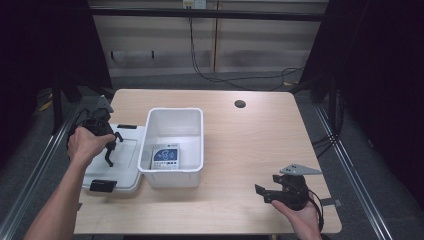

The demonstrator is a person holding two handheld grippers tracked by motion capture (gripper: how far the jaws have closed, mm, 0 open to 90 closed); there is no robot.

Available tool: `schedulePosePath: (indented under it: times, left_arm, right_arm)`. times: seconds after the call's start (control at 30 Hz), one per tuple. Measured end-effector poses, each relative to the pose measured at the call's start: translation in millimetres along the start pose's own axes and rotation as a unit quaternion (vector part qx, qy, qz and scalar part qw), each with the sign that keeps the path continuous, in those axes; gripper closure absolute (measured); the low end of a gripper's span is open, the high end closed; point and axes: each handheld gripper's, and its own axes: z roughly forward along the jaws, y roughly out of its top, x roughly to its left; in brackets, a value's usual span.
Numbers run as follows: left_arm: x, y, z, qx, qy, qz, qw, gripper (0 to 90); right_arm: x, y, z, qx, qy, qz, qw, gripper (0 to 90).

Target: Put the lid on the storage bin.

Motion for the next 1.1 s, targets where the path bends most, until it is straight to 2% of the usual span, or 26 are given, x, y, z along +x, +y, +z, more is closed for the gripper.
schedulePosePath:
  times: [0.17,0.4,0.73,0.93,1.0,1.1]
  left_arm:
    - [6.0,-2.2,-4.4,-0.002,-0.005,0.001,1.0,85.0]
    - [11.1,-5.2,-10.6,-0.003,-0.001,-0.002,1.0,85.1]
    - [14.3,-7.2,-18.1,0.0,-0.002,0.009,1.0,85.1]
    - [16.5,-7.5,-24.3,-0.011,-0.006,-0.004,0.9999,85.1]
    - [17.4,-7.8,-26.6,-0.011,-0.011,-0.002,0.9999,85.1]
    - [18.3,-8.4,-30.2,-0.01,-0.006,0.007,0.9999,85.1]
  right_arm:
    - [0.1,-0.1,-0.1,0.0,-0.001,0.001,1.0,23.2]
    - [-0.3,0.0,0.0,0.0,-0.001,0.002,1.0,23.0]
    - [-0.4,0.0,0.0,0.0,-0.001,0.002,1.0,22.9]
    - [-0.3,-0.1,0.0,0.001,-0.002,0.002,1.0,22.8]
    - [-0.5,-0.1,0.0,0.0,-0.002,0.002,1.0,22.8]
    - [-0.5,-0.1,0.2,0.002,-0.001,0.002,1.0,22.8]
